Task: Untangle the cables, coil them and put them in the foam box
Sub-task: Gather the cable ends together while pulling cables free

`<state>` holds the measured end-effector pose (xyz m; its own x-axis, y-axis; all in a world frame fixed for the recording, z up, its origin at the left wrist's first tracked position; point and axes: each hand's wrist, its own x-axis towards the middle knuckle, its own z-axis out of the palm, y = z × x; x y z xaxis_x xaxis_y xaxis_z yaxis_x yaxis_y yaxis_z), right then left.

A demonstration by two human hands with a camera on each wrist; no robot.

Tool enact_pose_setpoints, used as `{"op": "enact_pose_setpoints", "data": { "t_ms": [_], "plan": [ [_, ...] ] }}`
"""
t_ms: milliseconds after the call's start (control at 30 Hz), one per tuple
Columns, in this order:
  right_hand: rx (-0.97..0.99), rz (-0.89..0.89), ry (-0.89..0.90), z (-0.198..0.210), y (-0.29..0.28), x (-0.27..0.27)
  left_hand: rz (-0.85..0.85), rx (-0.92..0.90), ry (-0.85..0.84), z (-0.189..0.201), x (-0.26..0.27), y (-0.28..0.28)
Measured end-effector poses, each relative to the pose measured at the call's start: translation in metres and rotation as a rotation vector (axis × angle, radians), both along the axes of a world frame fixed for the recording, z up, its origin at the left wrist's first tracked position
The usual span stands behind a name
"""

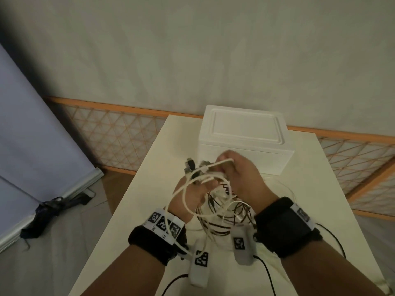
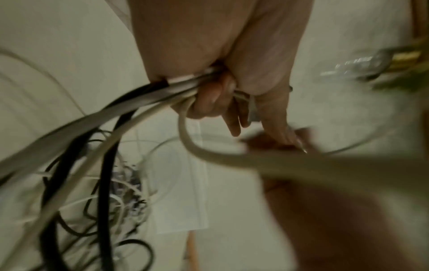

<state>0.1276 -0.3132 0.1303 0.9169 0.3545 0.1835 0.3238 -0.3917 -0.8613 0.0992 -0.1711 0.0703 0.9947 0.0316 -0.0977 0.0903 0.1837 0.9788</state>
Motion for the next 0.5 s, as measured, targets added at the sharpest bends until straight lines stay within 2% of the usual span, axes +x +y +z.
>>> {"op": "enact_pose_setpoints", "data": {
  "t_ms": [67,133,200,233,267,300,333,367,433,500],
  "plan": [
    [0.344,0.048,0.011,0.036,0.008,-0.005,-0.042,0.266,0.087,-0.025,0.007,-0.007],
    [0.613,0.062,0.077,0.068,0.008,-0.006,-0.155,0.428,0.148,-0.048,0.012,-0.011],
    [0.770,0.045,0.049,0.090,-0.002,-0.006,-0.171,0.555,0.274,-0.068,0.016,-0.008],
    [0.734,-0.005,-0.074,0.095,-0.012,-0.005,-0.122,0.610,0.331,-0.075,0.014,-0.004],
    [0.580,-0.100,-0.264,0.096,-0.024,-0.002,-0.074,0.623,0.377,-0.083,0.012,0.003],
    [0.336,-0.193,-0.463,0.096,-0.037,0.001,0.005,0.562,0.426,-0.087,0.009,0.009],
    [0.056,-0.266,-0.588,0.090,-0.053,0.004,0.087,0.452,0.486,-0.090,0.005,0.012],
    [-0.205,-0.325,-0.568,0.081,-0.071,0.007,0.168,0.290,0.529,-0.091,0.001,0.015],
    [-0.712,-0.416,-0.276,0.057,-0.107,0.009,0.266,0.025,0.535,-0.087,-0.006,0.022],
    [-1.219,-0.389,0.092,0.035,-0.132,0.001,0.281,-0.091,0.471,-0.076,-0.014,0.028]
  ]
}}
